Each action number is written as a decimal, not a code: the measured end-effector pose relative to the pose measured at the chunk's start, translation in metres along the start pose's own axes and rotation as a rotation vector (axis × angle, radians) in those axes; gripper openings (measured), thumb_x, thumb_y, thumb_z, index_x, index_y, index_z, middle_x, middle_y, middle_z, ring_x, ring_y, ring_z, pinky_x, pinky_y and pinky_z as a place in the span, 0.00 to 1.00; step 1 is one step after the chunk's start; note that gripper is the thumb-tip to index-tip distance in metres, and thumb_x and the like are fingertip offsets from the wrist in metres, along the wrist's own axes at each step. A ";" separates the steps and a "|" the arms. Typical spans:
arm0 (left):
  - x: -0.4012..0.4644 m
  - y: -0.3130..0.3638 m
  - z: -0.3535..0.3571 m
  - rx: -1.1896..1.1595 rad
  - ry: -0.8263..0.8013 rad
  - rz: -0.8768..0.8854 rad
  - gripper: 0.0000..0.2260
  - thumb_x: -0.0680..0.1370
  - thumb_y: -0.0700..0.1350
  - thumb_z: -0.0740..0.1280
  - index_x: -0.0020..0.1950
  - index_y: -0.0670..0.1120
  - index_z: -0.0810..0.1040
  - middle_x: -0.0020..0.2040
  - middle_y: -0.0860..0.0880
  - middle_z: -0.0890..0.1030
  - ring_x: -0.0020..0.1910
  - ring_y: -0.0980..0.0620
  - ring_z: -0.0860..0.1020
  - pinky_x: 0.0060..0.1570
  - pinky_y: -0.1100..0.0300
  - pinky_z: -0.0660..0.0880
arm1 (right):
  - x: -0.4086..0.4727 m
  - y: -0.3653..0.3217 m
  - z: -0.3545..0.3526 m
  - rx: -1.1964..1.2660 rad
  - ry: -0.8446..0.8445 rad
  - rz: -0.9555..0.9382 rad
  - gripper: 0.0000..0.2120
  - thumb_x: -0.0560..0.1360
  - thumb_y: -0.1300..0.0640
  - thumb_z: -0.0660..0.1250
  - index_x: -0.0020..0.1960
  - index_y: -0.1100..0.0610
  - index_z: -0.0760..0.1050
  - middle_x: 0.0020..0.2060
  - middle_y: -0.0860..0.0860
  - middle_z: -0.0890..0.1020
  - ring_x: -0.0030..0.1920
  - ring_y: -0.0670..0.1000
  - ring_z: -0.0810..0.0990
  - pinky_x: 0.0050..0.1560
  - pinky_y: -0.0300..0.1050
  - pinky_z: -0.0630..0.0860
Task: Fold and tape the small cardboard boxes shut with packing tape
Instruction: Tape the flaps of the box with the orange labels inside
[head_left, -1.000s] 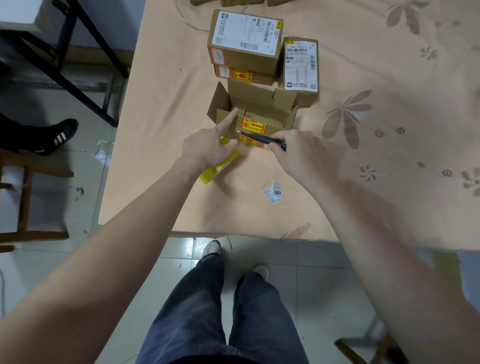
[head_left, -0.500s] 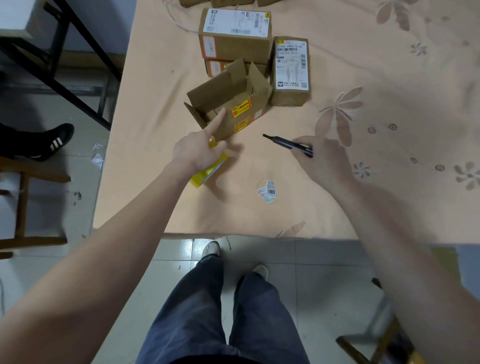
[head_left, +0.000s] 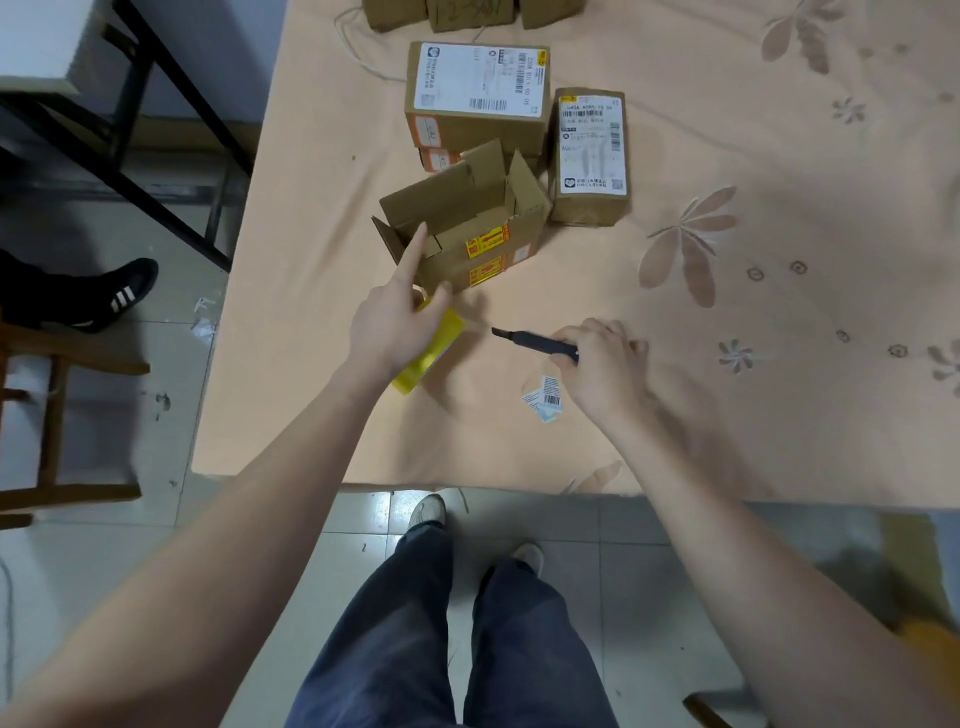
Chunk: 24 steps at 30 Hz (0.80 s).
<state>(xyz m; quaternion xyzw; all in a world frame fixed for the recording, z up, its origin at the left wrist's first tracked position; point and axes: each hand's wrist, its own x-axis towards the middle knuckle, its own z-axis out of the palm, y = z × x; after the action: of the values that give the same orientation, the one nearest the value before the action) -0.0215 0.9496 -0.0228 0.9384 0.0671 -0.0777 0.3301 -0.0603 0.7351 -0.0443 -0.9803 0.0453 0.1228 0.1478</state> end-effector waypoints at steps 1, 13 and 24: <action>0.003 0.001 0.001 -0.022 0.022 -0.023 0.24 0.79 0.55 0.59 0.74 0.62 0.57 0.49 0.48 0.81 0.49 0.45 0.77 0.49 0.52 0.75 | 0.001 0.002 0.002 -0.009 0.002 -0.003 0.11 0.77 0.57 0.63 0.56 0.48 0.78 0.51 0.48 0.79 0.59 0.53 0.70 0.51 0.48 0.63; 0.025 -0.007 -0.013 0.004 -0.015 -0.045 0.10 0.77 0.48 0.60 0.55 0.56 0.78 0.43 0.54 0.80 0.51 0.45 0.77 0.48 0.57 0.70 | 0.030 -0.038 -0.020 0.174 0.332 -0.142 0.20 0.73 0.60 0.66 0.64 0.59 0.72 0.60 0.58 0.72 0.59 0.60 0.70 0.56 0.50 0.66; 0.026 -0.006 -0.007 0.123 -0.119 -0.067 0.10 0.73 0.60 0.66 0.47 0.56 0.75 0.49 0.47 0.81 0.51 0.42 0.77 0.45 0.53 0.73 | 0.067 -0.090 -0.012 -0.144 0.037 -0.340 0.08 0.76 0.48 0.65 0.47 0.52 0.76 0.46 0.54 0.82 0.54 0.57 0.76 0.52 0.49 0.60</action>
<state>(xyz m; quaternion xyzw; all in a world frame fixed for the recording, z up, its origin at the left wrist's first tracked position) 0.0037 0.9604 -0.0259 0.9478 0.0736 -0.1481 0.2727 0.0186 0.8134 -0.0255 -0.9840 -0.1272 0.0807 0.0947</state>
